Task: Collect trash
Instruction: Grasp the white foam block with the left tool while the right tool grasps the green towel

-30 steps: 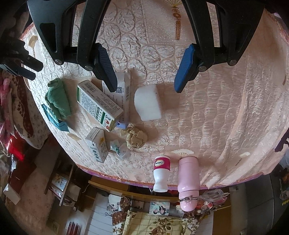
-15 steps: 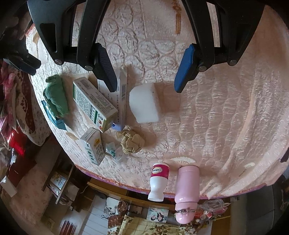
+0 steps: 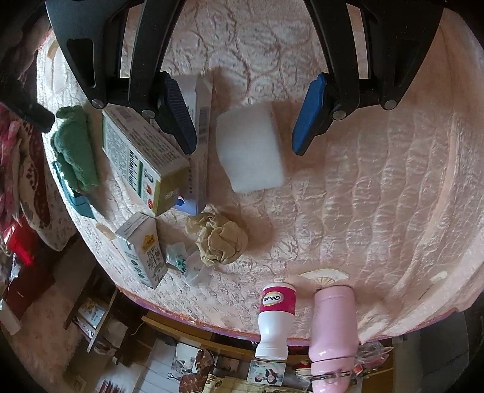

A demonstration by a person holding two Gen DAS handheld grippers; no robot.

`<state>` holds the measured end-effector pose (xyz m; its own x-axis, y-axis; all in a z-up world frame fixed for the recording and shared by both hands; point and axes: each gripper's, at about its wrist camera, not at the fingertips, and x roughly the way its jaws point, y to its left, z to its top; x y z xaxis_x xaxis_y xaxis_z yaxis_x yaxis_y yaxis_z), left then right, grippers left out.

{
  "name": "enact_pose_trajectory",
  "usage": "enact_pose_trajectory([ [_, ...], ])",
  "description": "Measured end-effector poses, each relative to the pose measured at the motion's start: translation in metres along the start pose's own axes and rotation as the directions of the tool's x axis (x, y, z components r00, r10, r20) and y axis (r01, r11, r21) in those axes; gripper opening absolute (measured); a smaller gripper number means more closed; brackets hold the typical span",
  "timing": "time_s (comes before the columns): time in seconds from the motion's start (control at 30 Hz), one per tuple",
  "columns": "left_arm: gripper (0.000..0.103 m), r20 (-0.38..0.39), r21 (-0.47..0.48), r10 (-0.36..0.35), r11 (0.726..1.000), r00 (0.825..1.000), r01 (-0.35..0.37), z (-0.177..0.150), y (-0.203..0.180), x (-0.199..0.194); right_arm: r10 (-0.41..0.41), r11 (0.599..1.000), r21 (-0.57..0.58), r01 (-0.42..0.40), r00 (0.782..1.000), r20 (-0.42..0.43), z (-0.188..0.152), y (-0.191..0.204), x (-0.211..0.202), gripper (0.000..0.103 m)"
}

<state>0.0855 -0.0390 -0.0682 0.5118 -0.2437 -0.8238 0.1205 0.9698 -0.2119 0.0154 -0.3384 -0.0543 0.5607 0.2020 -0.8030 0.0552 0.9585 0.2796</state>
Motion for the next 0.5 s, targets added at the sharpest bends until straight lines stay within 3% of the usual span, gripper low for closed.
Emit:
enact_pose_trajectory([
  [0.27, 0.063, -0.007, -0.002, -0.021, 1.000, 1.000, 0.021, 0.005, 0.006, 0.012, -0.025, 1.000, 0.004, 0.025, 0.999, -0.024, 0.018, -0.001, 0.034, 0.080],
  [0.33, 0.055, -0.011, 0.008, -0.035, 0.999, 0.999, 0.035, 0.003, 0.005, 0.014, -0.033, 0.999, 0.001, 0.033, 0.999, -0.032, 0.021, 0.000, 0.043, 0.080],
  [0.37, 0.040, -0.015, 0.018, -0.035, 0.999, 0.999, 0.035, 0.001, 0.004, 0.014, -0.033, 0.999, 0.000, 0.033, 0.999, -0.036, 0.022, 0.000, 0.048, 0.080],
  [0.4, 0.038, -0.017, 0.027, -0.031, 0.999, 0.999, 0.032, 0.000, 0.003, 0.014, -0.030, 1.000, 0.002, 0.030, 0.999, -0.041, 0.022, -0.001, 0.053, 0.079],
  [0.43, 0.038, -0.009, 0.032, -0.038, 0.999, 0.999, 0.038, -0.002, 0.002, 0.011, -0.028, 1.000, 0.004, 0.028, 0.999, -0.041, 0.022, -0.003, 0.056, 0.076],
  [0.5, 0.038, 0.001, 0.036, -0.060, 0.998, 0.998, 0.059, -0.006, 0.002, 0.003, -0.009, 1.000, -0.001, 0.009, 1.000, -0.014, 0.021, -0.004, 0.053, 0.051],
])
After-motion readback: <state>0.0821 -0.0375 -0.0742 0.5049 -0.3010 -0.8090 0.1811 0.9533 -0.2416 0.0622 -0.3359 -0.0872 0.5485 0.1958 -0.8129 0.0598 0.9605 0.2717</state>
